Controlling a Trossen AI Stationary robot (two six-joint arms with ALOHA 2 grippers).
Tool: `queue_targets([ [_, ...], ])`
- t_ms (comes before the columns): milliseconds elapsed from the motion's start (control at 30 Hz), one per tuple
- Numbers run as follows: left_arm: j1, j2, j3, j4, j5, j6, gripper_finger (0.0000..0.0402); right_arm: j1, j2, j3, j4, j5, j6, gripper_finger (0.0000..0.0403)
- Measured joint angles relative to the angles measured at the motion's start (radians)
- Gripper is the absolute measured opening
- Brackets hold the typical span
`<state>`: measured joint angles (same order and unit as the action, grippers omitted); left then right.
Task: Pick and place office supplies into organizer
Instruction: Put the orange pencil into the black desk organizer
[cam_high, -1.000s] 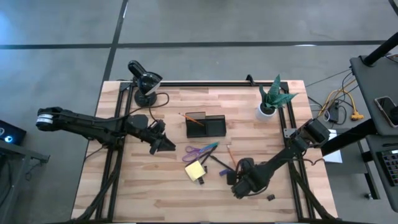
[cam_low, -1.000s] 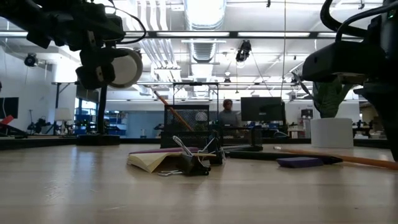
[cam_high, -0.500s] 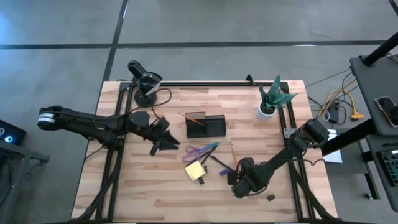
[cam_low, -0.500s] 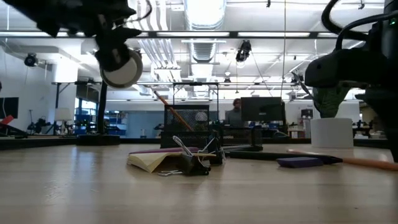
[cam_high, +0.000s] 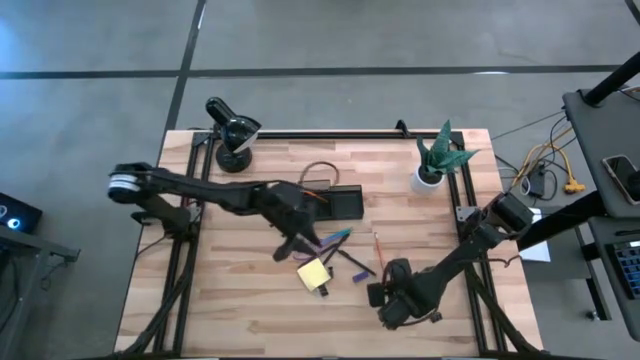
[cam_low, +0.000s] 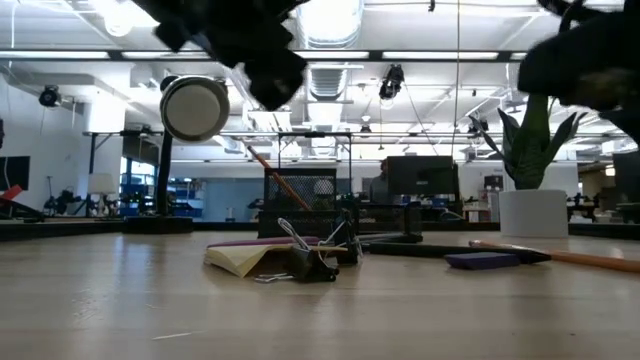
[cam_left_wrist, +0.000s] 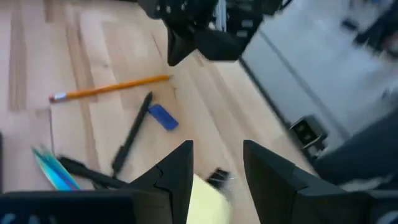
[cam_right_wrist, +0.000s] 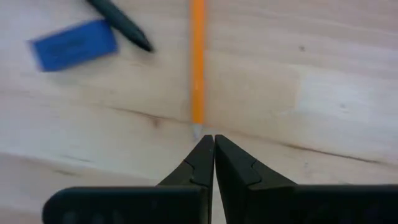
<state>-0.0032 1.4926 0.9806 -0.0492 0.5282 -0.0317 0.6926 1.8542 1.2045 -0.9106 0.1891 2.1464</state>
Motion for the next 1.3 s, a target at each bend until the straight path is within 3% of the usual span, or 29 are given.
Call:
queue_targets([
  [267,0.000,0.246,0.241,-0.075,0.041,0.299,0.0122,0.024,0.009,0.044,0.008,0.064,-0.108,0.0009],
  [433,0.004,0.384,0.371,-0.091,0.082,0.414,0.0122,0.044,0.009,0.070,0.001,0.073,-0.099,0.0009],
  [700,0.032,0.557,0.565,-0.178,0.056,0.729,0.0122,0.148,0.008,0.115,-0.021,0.103,-0.077,0.0009],
  [900,0.092,0.692,0.750,-0.180,0.011,0.682,0.0122,0.180,0.008,0.115,-0.027,0.102,-0.054,0.0009],
  [1033,0.119,0.721,0.807,-0.302,-0.016,0.600,0.0122,0.174,0.008,0.094,-0.089,0.114,0.050,0.0009],
  [1167,0.119,0.660,0.757,-0.497,-0.048,0.564,0.0112,0.153,0.007,0.081,-0.224,0.149,0.109,0.0009],
  [1300,0.086,0.541,0.614,-0.567,-0.067,0.569,0.0083,0.109,-0.001,0.031,-0.251,0.154,0.080,0.0009],
])
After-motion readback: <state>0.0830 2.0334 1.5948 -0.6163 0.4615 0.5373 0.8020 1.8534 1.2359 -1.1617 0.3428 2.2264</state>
